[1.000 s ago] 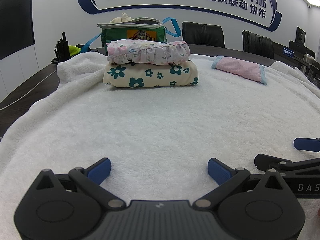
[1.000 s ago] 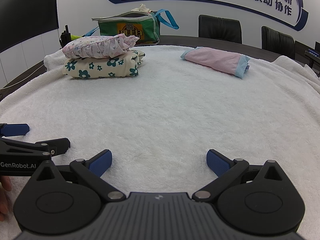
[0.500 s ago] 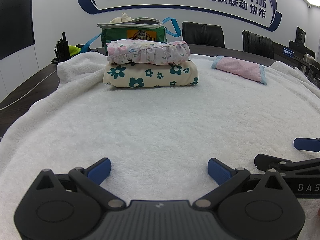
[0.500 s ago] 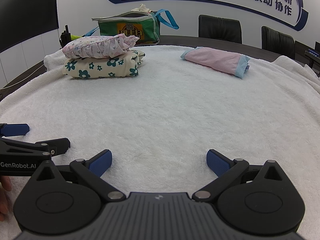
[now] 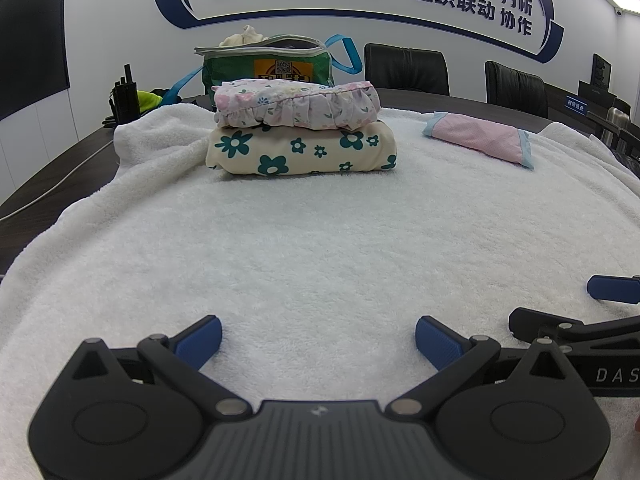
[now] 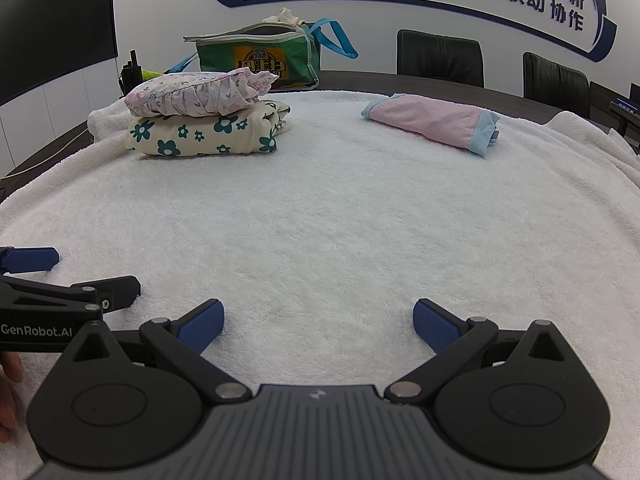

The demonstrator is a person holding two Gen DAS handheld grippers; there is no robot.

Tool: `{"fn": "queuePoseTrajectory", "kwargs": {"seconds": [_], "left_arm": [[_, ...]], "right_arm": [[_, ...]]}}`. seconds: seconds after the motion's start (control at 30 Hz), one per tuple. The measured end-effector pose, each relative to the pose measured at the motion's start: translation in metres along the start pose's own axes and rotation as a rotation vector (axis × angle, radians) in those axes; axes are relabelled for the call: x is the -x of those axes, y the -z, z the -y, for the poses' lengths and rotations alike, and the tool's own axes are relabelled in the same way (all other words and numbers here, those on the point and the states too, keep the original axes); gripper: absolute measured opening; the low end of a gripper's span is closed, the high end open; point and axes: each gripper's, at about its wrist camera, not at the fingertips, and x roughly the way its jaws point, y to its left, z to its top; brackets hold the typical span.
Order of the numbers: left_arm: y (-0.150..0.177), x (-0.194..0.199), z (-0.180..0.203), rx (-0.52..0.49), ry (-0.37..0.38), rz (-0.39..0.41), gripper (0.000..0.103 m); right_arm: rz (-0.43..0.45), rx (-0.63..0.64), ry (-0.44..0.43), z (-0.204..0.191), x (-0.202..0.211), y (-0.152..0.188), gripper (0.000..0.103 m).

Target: Fold clothes

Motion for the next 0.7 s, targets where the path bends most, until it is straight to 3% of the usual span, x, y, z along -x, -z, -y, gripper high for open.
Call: {"fn": "queuePoseTrajectory", "kwargs": {"seconds": [0.7], "left_arm": [[-0.003, -0.004, 0.001, -0.002, 0.000, -0.002, 0.103]], "right_arm": [[0.000, 0.000, 0.000, 0.000, -0.003, 0.010, 0.102]]}}
